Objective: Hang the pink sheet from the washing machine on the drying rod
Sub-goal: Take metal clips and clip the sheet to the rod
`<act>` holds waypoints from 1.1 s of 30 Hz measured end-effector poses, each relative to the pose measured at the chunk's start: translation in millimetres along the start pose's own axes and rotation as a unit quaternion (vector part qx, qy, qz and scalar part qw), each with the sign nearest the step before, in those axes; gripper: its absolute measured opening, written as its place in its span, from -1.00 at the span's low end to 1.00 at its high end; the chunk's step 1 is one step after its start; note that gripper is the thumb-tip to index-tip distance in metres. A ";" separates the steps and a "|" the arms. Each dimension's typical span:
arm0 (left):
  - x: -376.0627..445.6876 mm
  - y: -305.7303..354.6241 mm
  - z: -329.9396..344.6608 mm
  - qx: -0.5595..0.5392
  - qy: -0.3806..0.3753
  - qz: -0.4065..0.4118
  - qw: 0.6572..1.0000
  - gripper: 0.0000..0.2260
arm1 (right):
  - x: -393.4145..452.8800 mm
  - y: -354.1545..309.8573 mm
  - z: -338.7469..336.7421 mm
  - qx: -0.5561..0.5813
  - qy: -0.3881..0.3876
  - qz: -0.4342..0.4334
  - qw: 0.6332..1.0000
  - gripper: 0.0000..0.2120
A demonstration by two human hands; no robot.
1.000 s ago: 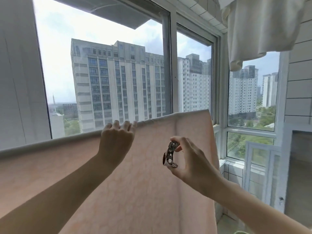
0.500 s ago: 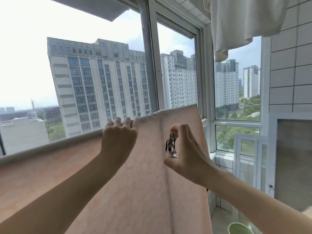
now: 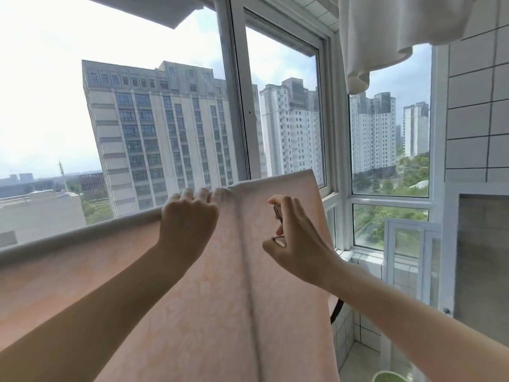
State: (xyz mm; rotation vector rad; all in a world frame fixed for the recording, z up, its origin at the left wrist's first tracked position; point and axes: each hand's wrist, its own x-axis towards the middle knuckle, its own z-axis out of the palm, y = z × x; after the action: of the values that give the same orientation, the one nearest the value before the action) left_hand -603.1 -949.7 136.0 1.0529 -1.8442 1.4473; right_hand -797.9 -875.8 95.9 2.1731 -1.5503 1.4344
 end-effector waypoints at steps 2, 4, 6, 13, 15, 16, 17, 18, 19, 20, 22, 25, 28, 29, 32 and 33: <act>7.4 7.1 4.7 -0.001 -0.010 -0.006 1.000 -0.68 | 7.8 12.8 -4.9 0.008 -0.009 -0.014 1.000 -0.45; 15.8 14.5 10.9 -0.006 -0.020 -0.009 1.000 -0.67 | 16.1 26.1 -11.2 0.011 -0.013 -0.026 1.000 -0.44; 25.8 22.2 18.6 -0.015 -0.026 -0.008 1.000 -0.69 | 24.3 39.6 -18.5 0.011 -0.014 -0.036 0.999 -0.43; 57.8 47.0 32.9 -0.040 -0.072 -0.052 0.995 -0.76 | 40.3 84.6 -38.5 0.033 -0.026 -0.057 0.997 -0.45; 62.8 50.1 35.5 -0.052 -0.085 -0.063 0.993 -0.73 | 42.4 95.8 -43.3 0.028 -0.034 -0.062 0.997 -0.46; 65.3 51.5 36.7 -0.056 -0.093 -0.072 0.992 -0.72 | 43.4 101.0 -45.1 0.023 -0.036 -0.064 0.997 -0.47; 68.1 52.9 38.4 -0.059 -0.104 -0.083 0.989 -0.71 | 43.8 106.0 -46.4 0.018 -0.037 -0.067 0.997 -0.47; 71.9 54.7 39.2 -0.065 -0.116 -0.095 0.987 -0.71 | 43.9 110.5 -47.3 0.014 -0.036 -0.069 0.997 -0.47; 76.0 56.9 40.1 -0.075 -0.128 -0.104 0.984 -0.73 | 43.4 114.6 -48.3 0.013 -0.036 -0.072 0.997 -0.48; 80.1 58.9 40.8 -0.086 -0.136 -0.108 0.981 -0.74 | 42.4 118.2 -49.3 0.014 -0.038 -0.073 0.996 -0.49; 87.7 62.3 42.8 -0.106 -0.147 -0.098 0.979 -0.75 | 39.5 124.5 -52.4 0.017 -0.044 -0.075 0.996 -0.50; 97.2 63.6 45.4 -0.144 -0.167 -0.086 0.972 -0.78 | 36.3 131.9 -59.6 0.016 -0.047 -0.079 0.996 -0.48; 107.4 67.2 47.3 -0.161 -0.184 -0.080 0.966 -0.76 | 39.9 135.9 -67.2 0.014 -0.050 -0.087 0.995 -0.36; 109.7 69.2 47.8 -0.165 -0.191 -0.080 0.964 -0.74 | 42.7 136.8 -69.2 0.006 -0.047 -0.091 0.995 -0.31; 109.8 76.5 47.6 -0.133 -0.199 -0.077 0.968 -0.75 | 50.3 139.1 -74.8 -0.024 -0.038 -0.107 0.993 -0.32; 108.3 78.0 47.7 -0.113 -0.196 -0.074 0.971 -0.76 | 52.5 140.0 -76.7 -0.035 -0.038 -0.115 0.992 -0.34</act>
State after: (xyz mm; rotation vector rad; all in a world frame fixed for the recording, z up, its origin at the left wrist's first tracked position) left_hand -725.0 -1013.0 171.0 1.3989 -2.0874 0.9651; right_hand -953.5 -934.3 120.0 2.3001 -1.2989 1.2233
